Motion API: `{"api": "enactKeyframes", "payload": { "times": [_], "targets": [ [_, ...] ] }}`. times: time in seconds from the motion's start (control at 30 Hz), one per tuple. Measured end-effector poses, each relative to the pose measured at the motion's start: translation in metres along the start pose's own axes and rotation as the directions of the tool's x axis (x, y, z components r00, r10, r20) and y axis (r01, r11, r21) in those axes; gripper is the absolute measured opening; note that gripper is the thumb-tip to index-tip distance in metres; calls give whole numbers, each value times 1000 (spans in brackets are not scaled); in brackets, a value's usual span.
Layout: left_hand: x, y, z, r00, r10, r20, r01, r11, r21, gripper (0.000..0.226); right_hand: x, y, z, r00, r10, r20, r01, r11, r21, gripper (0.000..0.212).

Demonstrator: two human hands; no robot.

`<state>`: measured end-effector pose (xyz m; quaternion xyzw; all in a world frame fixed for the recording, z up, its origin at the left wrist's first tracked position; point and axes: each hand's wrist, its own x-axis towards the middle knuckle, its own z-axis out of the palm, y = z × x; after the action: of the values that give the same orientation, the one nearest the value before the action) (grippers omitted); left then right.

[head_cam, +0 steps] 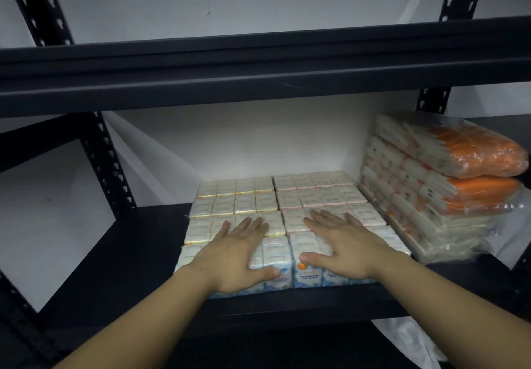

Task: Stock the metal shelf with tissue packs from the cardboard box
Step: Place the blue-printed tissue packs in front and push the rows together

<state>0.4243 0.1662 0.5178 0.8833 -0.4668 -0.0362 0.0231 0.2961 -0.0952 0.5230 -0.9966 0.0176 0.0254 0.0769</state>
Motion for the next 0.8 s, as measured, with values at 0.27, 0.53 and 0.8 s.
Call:
{"api": "enactKeyframes", "payload": {
  "times": [0.27, 0.53, 0.8],
  "targets": [
    [-6, 3, 1, 1000, -17, -22, 17, 1000, 24, 92, -6, -2, 1, 998, -48, -40, 50, 998, 47, 94],
    [-7, -2, -1, 998, -41, -40, 42, 999, 22, 110, -6, -6, -2, 999, -51, -9, 51, 999, -7, 86],
    [-7, -1, -1, 998, -49, -32, 50, 998, 25, 110, -8, -7, -2, 998, -63, -4, 63, 998, 2, 87]
  ]
}}
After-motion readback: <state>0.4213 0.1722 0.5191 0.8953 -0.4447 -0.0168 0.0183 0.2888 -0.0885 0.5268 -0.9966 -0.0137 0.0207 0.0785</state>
